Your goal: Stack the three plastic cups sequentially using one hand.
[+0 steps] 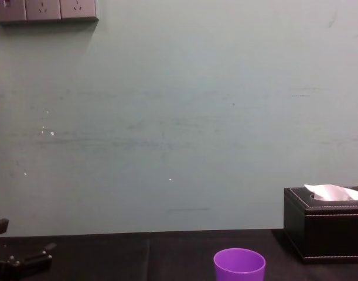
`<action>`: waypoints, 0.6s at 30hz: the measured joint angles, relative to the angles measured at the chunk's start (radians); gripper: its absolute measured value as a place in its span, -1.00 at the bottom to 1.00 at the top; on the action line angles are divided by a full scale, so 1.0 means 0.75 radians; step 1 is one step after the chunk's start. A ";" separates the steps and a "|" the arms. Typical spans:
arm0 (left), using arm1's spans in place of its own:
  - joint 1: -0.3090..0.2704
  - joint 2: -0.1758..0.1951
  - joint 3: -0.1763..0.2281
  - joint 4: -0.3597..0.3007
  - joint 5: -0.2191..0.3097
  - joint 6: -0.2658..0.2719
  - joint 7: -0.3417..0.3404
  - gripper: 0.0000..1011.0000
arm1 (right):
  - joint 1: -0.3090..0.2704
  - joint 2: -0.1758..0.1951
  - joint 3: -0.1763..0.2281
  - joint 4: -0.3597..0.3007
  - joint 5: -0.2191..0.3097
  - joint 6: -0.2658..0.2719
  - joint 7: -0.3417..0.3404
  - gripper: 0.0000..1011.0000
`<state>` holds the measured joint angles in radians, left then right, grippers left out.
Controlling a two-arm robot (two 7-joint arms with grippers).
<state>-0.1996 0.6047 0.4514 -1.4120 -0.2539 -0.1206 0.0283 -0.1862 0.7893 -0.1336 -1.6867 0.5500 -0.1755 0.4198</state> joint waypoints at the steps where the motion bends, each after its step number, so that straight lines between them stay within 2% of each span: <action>1: 0.000 0.000 0.000 0.000 0.000 0.000 0.000 1.00 | -0.006 0.003 0.005 0.000 0.008 -0.002 0.014 0.98; 9: 0.000 0.000 0.000 0.000 0.000 0.000 0.000 1.00 | -0.056 0.024 0.027 0.022 0.040 -0.038 0.135 0.98; 18: 0.000 0.000 0.000 0.000 0.000 0.000 0.000 1.00 | -0.075 0.023 0.011 0.042 -0.020 -0.076 0.217 0.98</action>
<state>-0.1995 0.6047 0.4514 -1.4120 -0.2539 -0.1206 0.0283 -0.2423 0.8064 -0.1250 -1.6554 0.5350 -0.2328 0.5823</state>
